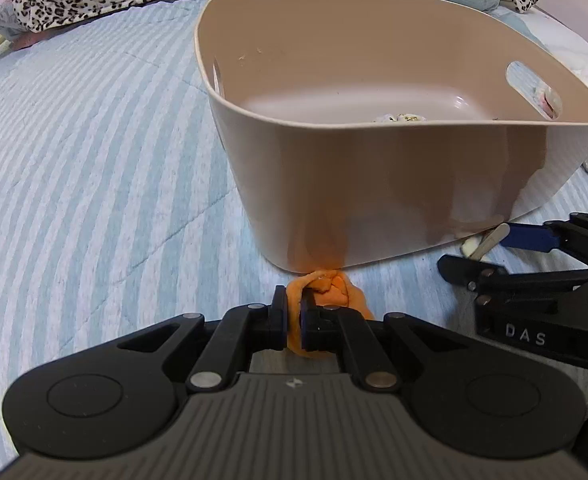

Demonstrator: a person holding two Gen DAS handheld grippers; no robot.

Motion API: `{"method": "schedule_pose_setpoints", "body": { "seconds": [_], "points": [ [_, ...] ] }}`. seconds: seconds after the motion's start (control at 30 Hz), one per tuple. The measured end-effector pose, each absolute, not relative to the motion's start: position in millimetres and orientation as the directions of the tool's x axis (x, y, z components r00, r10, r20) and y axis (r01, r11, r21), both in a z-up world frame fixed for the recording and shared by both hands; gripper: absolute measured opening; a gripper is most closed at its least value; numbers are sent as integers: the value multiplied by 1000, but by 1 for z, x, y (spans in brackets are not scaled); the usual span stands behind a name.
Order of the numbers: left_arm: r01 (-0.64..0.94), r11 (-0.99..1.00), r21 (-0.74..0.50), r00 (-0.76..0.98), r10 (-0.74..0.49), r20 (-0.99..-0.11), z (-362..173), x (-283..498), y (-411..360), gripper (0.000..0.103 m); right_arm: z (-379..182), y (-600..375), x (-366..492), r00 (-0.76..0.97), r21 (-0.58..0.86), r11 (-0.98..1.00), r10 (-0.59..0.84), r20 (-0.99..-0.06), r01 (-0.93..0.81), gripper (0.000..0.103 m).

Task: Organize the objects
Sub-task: 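Grasp the orange cloth with left tool while right tool grasps the hair clip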

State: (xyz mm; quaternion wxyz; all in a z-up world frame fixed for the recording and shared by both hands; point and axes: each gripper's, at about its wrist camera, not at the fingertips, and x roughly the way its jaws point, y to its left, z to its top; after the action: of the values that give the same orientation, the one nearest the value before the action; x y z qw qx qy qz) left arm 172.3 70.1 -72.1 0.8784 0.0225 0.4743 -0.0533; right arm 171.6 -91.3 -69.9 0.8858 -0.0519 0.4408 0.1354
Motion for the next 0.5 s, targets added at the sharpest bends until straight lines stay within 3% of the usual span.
{"method": "schedule_pose_setpoints", "body": {
  "seconds": [0.5],
  "points": [
    [97,995,2,591,-56,-804,-49,143,70,6,-34,-110,134,590,67,951,242,-770,-302,56]
  ]
}}
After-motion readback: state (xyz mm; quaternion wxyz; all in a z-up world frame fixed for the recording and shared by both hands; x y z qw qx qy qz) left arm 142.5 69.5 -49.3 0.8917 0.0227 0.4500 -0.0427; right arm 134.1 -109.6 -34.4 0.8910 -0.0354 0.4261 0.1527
